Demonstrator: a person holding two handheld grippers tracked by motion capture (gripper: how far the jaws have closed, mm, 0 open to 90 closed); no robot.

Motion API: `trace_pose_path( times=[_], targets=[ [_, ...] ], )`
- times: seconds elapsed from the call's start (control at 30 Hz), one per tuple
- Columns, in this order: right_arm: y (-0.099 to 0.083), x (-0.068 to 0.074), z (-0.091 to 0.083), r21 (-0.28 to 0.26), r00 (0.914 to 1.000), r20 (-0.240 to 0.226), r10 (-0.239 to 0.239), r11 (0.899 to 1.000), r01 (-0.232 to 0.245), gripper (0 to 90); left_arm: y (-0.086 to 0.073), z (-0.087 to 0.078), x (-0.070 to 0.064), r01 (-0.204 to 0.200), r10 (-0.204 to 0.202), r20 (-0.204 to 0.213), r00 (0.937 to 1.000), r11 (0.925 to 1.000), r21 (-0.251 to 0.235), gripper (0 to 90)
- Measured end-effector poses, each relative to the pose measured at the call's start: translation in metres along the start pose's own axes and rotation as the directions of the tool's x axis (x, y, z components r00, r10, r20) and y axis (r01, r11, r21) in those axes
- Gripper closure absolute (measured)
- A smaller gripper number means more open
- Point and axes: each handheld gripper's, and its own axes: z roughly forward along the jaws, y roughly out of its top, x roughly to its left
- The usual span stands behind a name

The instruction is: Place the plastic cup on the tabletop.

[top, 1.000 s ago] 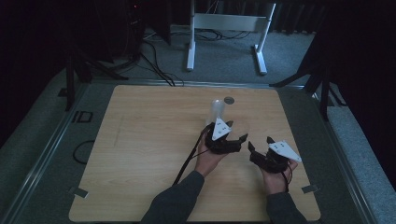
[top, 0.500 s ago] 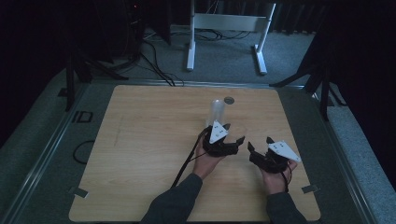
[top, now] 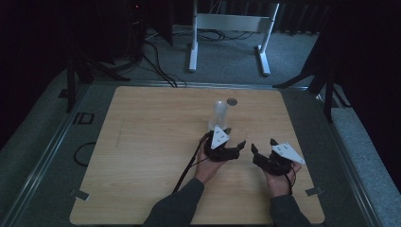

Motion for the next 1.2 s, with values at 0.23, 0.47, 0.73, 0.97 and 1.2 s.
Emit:
trace_pose_path(
  times=[0.23,0.47,0.73,0.97,1.2],
  targets=[
    [0.000,0.000,0.000,0.001,1.0000,0.000,-0.003,1.000,0.003,23.0,-0.005,-0.003,0.002,-0.001,0.001,-0.011,0.9999,1.0000,-0.003,27.7],
    [-0.001,0.000,0.000,0.001,1.0000,0.000,-0.003,1.000,0.003,23.0,-0.012,-0.004,0.004,0.001,-0.001,-0.009,1.0000,1.0000,0.002,27.7],
    [-0.001,0.001,0.000,0.001,1.0000,0.000,-0.003,1.000,0.003,23.0,-0.019,-0.003,0.006,0.004,-0.004,-0.010,0.9999,0.9999,0.015,27.7],
    [-0.001,0.001,0.000,0.002,1.0000,0.000,-0.003,1.000,0.003,22.9,-0.025,-0.003,0.007,0.012,-0.012,-0.011,0.9999,0.9997,0.023,27.7],
    [-0.001,0.001,0.000,0.002,1.0000,0.000,-0.003,1.000,0.003,23.0,-0.029,-0.002,0.008,0.016,-0.015,-0.011,0.9998,0.9994,0.032,27.7]
  ],
)
